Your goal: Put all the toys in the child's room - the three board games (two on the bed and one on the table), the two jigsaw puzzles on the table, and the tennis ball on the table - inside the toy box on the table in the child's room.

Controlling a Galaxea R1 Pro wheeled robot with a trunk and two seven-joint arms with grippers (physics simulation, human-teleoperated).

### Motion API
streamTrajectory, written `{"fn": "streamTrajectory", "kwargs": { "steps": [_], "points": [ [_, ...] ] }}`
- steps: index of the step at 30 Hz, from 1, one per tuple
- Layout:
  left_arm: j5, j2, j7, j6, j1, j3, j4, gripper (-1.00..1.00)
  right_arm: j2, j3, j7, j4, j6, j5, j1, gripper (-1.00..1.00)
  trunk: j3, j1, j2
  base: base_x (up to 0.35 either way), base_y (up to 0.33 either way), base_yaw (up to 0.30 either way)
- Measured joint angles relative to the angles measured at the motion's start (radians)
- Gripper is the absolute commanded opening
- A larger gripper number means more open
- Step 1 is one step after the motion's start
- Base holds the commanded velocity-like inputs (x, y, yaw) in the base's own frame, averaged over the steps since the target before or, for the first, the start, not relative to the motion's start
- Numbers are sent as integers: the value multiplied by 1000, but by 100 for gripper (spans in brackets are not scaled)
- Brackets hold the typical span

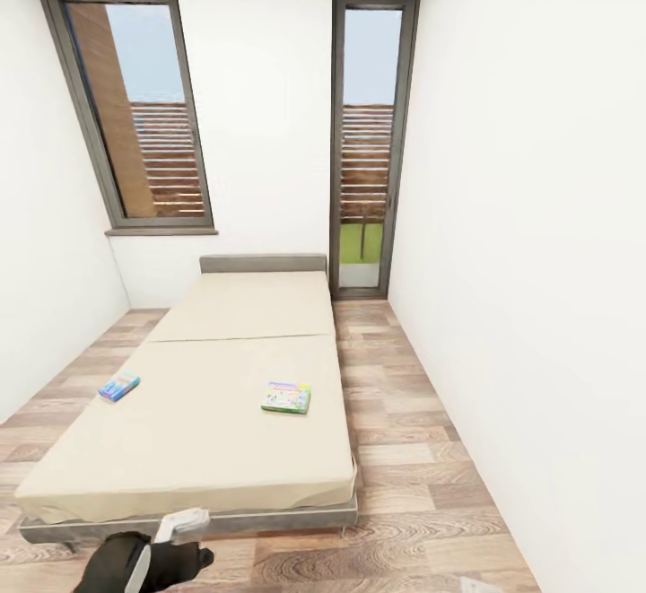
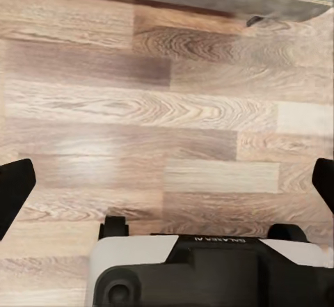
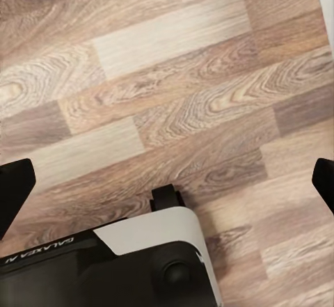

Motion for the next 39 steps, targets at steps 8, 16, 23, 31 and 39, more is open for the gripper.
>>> {"fn": "streamTrajectory", "kwargs": {
  "steps": [8,16,23,31,39],
  "points": [
    [-7,-6,-98,66,-4,-2,-99,100,0,0,5,0,-18,-2,0,100,25,-31,56,0,0,0],
    [-8,-7,-108,75,-12,-5,-136,100,6,1,8,0,-29,-2,0,100,50,-61,112,0,0,0],
    [-9,-5,-109,94,-12,-5,-153,100,11,4,8,0,-46,-2,1,100,72,-88,161,0,0,0],
    [-10,-3,-108,95,-12,-5,-160,100,13,5,8,0,-55,-3,1,100,76,-92,169,0,0,0],
    [-10,-2,-108,93,-12,-5,-160,100,13,5,8,0,-57,-3,3,100,76,-92,169,0,0,0]
  ]
}}
